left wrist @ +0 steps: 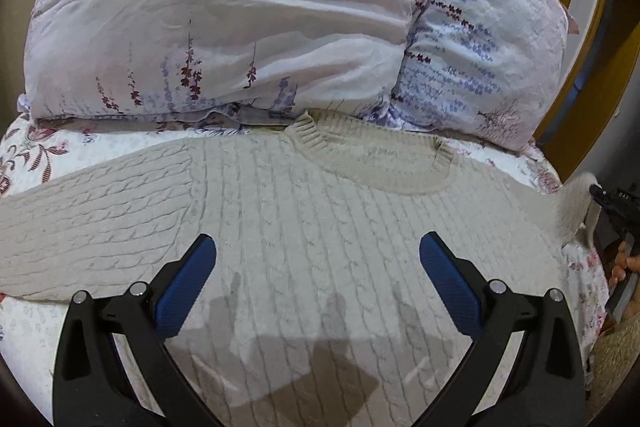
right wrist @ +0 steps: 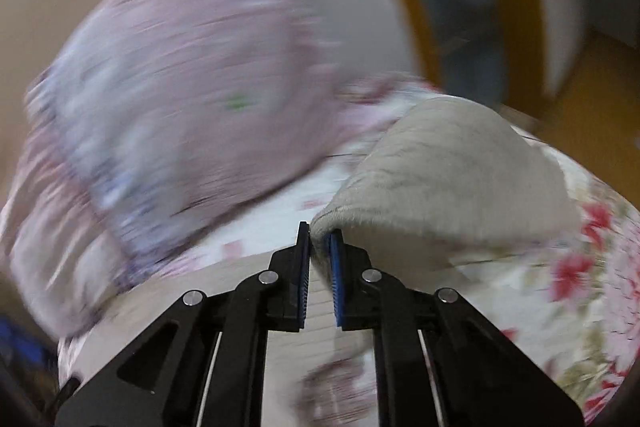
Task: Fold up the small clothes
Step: 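Grasp the sweater sleeve with the right tool and lift it, then carry the sleeve across the sweater body with the right tool and release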
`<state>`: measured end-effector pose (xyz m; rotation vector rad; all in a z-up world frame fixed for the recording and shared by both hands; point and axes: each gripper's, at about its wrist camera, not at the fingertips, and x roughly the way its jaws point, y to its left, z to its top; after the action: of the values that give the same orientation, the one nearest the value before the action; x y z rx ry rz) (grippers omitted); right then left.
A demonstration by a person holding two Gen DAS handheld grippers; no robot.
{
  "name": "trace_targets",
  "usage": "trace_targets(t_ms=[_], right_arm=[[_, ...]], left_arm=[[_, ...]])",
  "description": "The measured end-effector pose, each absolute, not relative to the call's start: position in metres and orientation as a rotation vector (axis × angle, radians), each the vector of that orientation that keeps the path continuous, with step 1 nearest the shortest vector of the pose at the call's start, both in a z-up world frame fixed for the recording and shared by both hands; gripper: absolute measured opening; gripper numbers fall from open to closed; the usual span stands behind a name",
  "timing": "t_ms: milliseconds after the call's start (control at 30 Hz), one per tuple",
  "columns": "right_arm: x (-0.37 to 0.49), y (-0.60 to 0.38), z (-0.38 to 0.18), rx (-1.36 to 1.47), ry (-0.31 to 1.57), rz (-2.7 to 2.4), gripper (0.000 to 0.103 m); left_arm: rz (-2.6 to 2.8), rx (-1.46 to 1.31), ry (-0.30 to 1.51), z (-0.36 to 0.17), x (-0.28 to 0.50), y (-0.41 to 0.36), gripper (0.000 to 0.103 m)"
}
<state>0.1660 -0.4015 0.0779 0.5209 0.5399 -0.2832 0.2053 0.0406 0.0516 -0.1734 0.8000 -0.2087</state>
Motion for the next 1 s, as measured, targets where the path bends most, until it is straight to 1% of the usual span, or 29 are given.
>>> trace_targets(t_ms=[67, 133, 233, 333, 433, 500, 533, 567, 800, 833, 867, 900, 967, 1000], right_arm=[[0.174, -0.364, 0.080, 0.476, 0.559, -0.163, 0.010], [0.184, -0.322, 0.071, 0.432, 0.616, -0.033, 0.010], [0.200, -0.273, 0.039, 0.400, 0.754, 0.092, 0.010], [0.211, -0.257, 0.013, 0.391, 0.836, 0.104, 0.010], [0.209, -0.258, 0.008, 0.437, 0.862, 0.106, 0.012], [0.205, -0.266, 0.010, 0.489, 0.859, 0.104, 0.028], [0.203, -0.271, 0.010, 0.520, 0.853, 0.097, 0.047], [0.202, -0.280, 0.009, 0.560, 0.841, 0.087, 0.056], [0.183, -0.355, 0.000, 0.899, 0.760, -0.068, 0.055], [0.182, -0.361, -0.001, 0.922, 0.750, -0.089, 0.054], [0.181, -0.366, -0.001, 0.936, 0.740, -0.109, 0.046], [0.181, -0.370, 0.001, 0.934, 0.731, -0.151, 0.043], [0.187, -0.370, 0.008, 0.862, 0.726, -0.233, 0.020], [0.189, -0.367, 0.013, 0.814, 0.721, -0.261, 0.018]], left_arm=[[-0.226, -0.205, 0.801, 0.050, 0.207, 0.042, 0.101], [-0.243, -0.244, 0.807, 0.048, 0.208, 0.043, 0.101], [-0.265, -0.272, 0.805, 0.046, 0.207, 0.042, 0.101], [-0.310, -0.300, 0.780, 0.047, 0.203, 0.040, 0.101], [-0.342, -0.319, 0.768, 0.050, 0.202, 0.035, 0.101], [-0.360, -0.330, 0.772, 0.050, 0.202, 0.033, 0.101], [-0.367, -0.339, 0.776, 0.049, 0.203, 0.032, 0.101], [-0.376, -0.353, 0.783, 0.049, 0.204, 0.031, 0.101], [-0.411, -0.420, 0.818, 0.043, 0.207, 0.029, 0.101], [-0.415, -0.421, 0.817, 0.044, 0.207, 0.029, 0.101], [-0.421, -0.428, 0.818, 0.044, 0.208, 0.030, 0.101], [-0.422, -0.432, 0.820, 0.044, 0.208, 0.031, 0.101], [-0.432, -0.459, 0.830, 0.043, 0.209, 0.034, 0.101], [-0.439, -0.472, 0.834, 0.043, 0.209, 0.037, 0.101]])
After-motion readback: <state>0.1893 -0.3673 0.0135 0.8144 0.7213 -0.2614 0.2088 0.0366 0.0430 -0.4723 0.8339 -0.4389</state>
